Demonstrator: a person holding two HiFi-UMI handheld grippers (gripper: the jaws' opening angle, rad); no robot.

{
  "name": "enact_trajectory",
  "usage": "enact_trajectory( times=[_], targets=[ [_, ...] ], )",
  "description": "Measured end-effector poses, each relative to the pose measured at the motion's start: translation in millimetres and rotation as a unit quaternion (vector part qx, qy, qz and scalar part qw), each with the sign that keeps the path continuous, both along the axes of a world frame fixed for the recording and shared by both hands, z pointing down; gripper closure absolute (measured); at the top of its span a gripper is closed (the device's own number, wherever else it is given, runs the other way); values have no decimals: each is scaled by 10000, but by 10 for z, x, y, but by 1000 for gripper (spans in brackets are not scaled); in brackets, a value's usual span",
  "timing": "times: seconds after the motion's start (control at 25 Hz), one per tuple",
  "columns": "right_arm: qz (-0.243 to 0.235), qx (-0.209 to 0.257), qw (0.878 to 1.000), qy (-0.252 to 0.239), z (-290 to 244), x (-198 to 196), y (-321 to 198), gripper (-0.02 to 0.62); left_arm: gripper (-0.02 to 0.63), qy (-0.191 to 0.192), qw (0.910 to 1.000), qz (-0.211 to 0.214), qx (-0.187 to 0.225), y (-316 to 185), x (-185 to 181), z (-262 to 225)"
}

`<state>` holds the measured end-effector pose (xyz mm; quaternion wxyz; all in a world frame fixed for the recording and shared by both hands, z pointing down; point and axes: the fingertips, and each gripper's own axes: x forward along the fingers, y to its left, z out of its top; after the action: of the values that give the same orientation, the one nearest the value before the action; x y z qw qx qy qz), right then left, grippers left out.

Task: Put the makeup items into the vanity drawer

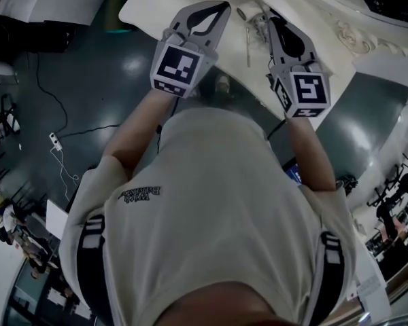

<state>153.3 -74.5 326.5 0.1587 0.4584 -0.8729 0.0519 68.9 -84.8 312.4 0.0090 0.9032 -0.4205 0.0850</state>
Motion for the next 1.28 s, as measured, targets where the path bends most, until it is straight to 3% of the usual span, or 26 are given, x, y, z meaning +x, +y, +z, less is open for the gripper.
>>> enact_trajectory(
  times=[0.28, 0.64, 1.28],
  targets=[
    [130, -627, 9977, 198, 695, 113, -117, 580, 594, -169, 9979, 373, -495, -129, 342, 550],
    [254, -1410, 9887, 444, 1574, 190, -131, 568, 593, -584, 9906, 652, -1049, -249, 475, 1272],
    [293, -2802, 9552, 909, 3000, 231, 72, 543, 593, -1014, 9629, 1069, -2259, -182, 633, 2720]
  ],
)
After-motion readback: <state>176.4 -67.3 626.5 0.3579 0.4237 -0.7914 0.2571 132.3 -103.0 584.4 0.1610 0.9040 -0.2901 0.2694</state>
